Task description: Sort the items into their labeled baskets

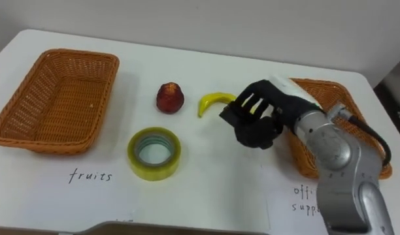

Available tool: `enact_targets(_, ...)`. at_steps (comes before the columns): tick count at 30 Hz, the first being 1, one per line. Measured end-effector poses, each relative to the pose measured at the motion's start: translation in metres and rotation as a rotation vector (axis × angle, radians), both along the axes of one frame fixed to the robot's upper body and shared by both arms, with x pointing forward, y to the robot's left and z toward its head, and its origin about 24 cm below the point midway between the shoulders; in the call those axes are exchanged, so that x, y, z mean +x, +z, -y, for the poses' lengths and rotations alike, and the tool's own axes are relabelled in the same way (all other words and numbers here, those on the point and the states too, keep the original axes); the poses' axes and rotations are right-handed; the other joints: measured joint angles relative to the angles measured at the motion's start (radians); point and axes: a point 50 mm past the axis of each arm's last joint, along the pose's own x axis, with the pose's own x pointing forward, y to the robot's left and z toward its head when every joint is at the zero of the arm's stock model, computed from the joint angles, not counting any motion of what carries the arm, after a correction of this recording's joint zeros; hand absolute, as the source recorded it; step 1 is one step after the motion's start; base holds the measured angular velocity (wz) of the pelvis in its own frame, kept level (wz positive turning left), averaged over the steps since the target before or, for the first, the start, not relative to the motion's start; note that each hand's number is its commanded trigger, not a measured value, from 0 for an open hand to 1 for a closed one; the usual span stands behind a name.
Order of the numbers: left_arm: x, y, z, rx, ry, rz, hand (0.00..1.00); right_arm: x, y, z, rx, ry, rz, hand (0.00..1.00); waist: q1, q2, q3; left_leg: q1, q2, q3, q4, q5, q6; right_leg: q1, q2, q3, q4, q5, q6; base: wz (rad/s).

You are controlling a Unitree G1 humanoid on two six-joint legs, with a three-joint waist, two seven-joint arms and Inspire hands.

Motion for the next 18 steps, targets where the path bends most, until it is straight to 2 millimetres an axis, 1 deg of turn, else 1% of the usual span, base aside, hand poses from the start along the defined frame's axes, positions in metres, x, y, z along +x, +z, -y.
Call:
enact_targets(3, -0.006, 0.0, -0.001, 0.001, 0.01, -0.011, 0.0, 0.0, 0.007, 0.009, 0.049, -0.036, 0.053, 1.0, -0.014, -0.003, 0.0008, 0.0, 0.0, -0.001, 0.0, 0.0, 0.0, 0.0, 0.0, 0.0, 0.0, 0.0, 0.0, 0.0)
enact_targets(5, -0.006, 0.0, -0.001, 0.002, 0.012, -0.012, 0.0, 0.0, 0.011, 0.015, 0.066, -0.065, 0.091, 1.0, -0.017, -0.007, 0.0053, 0.0, 0.0, -0.001, 0.0, 0.0, 0.0, 0.0, 0.001, 0.0, 0.0, 0.0, 0.0, 0.0)
enact_targets(8, -0.007, 0.0, -0.001, 0.001, 0.011, -0.012, 0.0, 0.001, 0.015, 0.022, 0.084, -0.114, 0.142, 1.0, -0.02, -0.012, 0.0079, -0.001, 0.0, 0.0, 0.0, 0.0, 0.0, -0.001, 0.002, 0.002, 0.0, 0.0, 0.0, 0.0)
enact_targets(14, -0.009, 0.0, -0.003, 0.005, 0.028, -0.014, 0.0, 0.003, 0.019, 0.031, 0.074, -0.168, 0.199, 1.0, -0.022, -0.014, 0.0081, -0.002, 0.0, 0.0, 0.002, 0.0, 0.0, -0.006, 0.003, 0.002, -0.001, 0.0, 0.0, 0.0)
enact_targets(18, -0.015, 0.001, -0.005, 0.004, 0.072, -0.016, 0.0, 0.002, 0.02, 0.044, 0.074, -0.247, 0.24, 1.0, -0.022, -0.013, 0.0078, -0.002, 0.0, 0.001, 0.003, 0.0, 0.0, -0.006, 0.003, 0.002, -0.001, 0.0, 0.0, 0.0)
